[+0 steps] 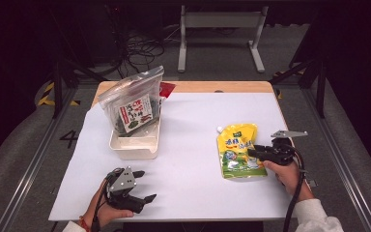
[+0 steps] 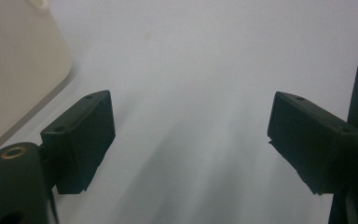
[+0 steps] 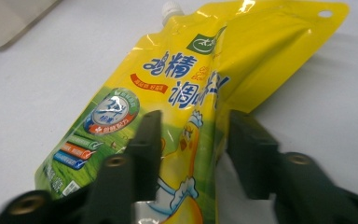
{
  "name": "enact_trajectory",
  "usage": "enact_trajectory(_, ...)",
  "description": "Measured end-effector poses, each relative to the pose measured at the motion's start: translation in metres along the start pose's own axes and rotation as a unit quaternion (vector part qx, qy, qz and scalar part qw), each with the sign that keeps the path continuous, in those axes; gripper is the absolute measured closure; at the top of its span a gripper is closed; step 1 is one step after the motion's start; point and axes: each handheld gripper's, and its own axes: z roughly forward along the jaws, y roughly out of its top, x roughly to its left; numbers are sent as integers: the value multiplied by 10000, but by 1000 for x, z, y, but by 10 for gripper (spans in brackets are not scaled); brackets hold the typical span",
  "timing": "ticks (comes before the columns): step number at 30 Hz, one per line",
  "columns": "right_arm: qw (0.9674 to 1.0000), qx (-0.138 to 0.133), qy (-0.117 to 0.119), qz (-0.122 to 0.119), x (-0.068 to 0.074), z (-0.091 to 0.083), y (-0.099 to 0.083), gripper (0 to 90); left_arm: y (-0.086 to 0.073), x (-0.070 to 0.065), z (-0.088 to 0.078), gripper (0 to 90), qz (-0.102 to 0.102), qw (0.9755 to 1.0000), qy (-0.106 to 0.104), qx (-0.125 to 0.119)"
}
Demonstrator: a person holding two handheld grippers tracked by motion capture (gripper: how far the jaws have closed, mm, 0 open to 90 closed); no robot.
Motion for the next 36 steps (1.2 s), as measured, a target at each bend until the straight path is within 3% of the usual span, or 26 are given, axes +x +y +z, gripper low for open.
enact_trajectory(3,9998,168,82,66,0,10,1,383,1,-1,2,155,-12,10000,-33,14)
enact_trajectory(4,9998,192,-10,1,2,14,1,412,1,-1,2,155,19,10000,-39,15)
enact_trajectory(6,9998,216,-46,-20,4,14,3,566,2,-1,3,155,16,10000,-63,13)
enact_trajectory(7,9998,210,12,-18,3,13,3,683,2,-1,4,155,-5,10000,-76,22)
enact_trajectory(8,9998,207,64,-51,3,11,3,735,3,-1,5,155,-32,9999,-95,19)
enact_trajectory(11,9995,198,75,-225,7,9,3,810,7,-1,8,156,-72,9998,-174,-20)
enact_trajectory(13,9995,40,159,-257,9,6,2,862,11,0,11,156,-142,9996,-242,-64)
enact_trajectory(19,9985,-190,296,-430,22,2,-1,872,21,3,21,156,-301,9984,-464,-67)
enact_trajectory(21,9967,-467,344,-569,34,-5,1,872,31,3,29,154,-347,9976,-592,-67)
enact_trajectory(24,9955,-574,437,-614,41,-6,1,871,37,2,33,153,-353,9973,-633,-85)
enact_trajectory(31,9888,-1002,564,-954,72,-7,2,870,60,3,49,140,-595,9941,-864,-261)
enact_trajectory(36,9840,-1102,701,-1215,91,-5,3,869,75,3,61,136,-689,9918,-994,-406)
